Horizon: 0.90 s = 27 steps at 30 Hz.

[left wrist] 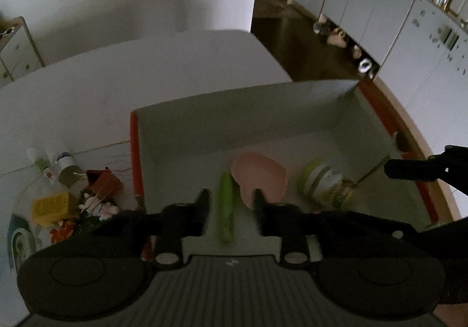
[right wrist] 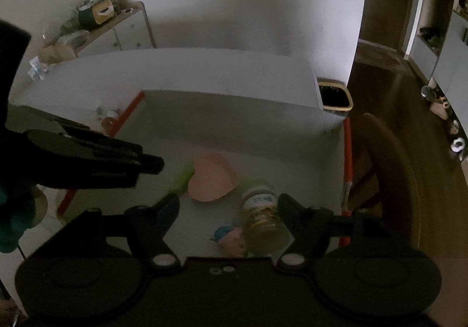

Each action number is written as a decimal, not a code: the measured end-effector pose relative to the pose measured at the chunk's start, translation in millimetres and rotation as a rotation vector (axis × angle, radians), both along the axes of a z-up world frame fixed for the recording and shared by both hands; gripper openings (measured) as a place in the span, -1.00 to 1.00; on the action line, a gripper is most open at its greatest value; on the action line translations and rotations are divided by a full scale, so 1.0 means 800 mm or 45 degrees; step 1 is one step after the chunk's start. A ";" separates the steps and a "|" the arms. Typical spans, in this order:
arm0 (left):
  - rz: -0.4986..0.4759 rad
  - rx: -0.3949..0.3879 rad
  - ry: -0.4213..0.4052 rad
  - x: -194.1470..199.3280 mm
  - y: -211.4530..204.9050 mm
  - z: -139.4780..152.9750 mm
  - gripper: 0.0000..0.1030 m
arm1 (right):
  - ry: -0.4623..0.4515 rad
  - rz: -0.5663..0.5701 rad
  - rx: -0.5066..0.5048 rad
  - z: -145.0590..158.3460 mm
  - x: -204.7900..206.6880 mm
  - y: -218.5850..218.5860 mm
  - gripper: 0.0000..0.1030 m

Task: Organize rigid objects
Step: 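Lower the green marker and jar into the red box and open both grippers, then withdraw both grippers from the box and move toward the mat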

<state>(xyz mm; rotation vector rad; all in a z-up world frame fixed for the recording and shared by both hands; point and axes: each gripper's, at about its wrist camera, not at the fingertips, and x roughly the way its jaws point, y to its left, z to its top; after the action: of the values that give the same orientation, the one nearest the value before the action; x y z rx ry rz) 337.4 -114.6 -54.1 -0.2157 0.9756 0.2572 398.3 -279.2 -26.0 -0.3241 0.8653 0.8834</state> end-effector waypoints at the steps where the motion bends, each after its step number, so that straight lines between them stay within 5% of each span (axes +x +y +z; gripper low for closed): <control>1: 0.002 0.008 -0.025 -0.006 -0.003 0.005 0.14 | -0.005 0.004 0.007 0.004 -0.002 0.000 0.46; 2: 0.004 0.022 -0.054 -0.013 -0.006 0.011 0.28 | -0.010 0.006 0.017 0.007 -0.005 -0.001 0.47; 15: -0.047 0.002 -0.229 -0.091 0.003 0.049 0.36 | -0.100 0.028 0.132 0.043 -0.057 -0.006 0.79; 20: -0.055 0.025 -0.299 -0.122 0.021 0.061 0.58 | -0.139 0.028 0.209 0.052 -0.087 -0.002 0.92; 27: -0.069 0.056 -0.311 -0.165 0.060 0.061 0.63 | -0.159 0.023 0.322 0.059 -0.135 0.027 0.99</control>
<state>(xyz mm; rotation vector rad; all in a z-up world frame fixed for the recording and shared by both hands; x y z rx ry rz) 205.2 -66.9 -5.2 -0.1758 0.7322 0.1969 290.3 -257.7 20.9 -0.1648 0.6281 0.9672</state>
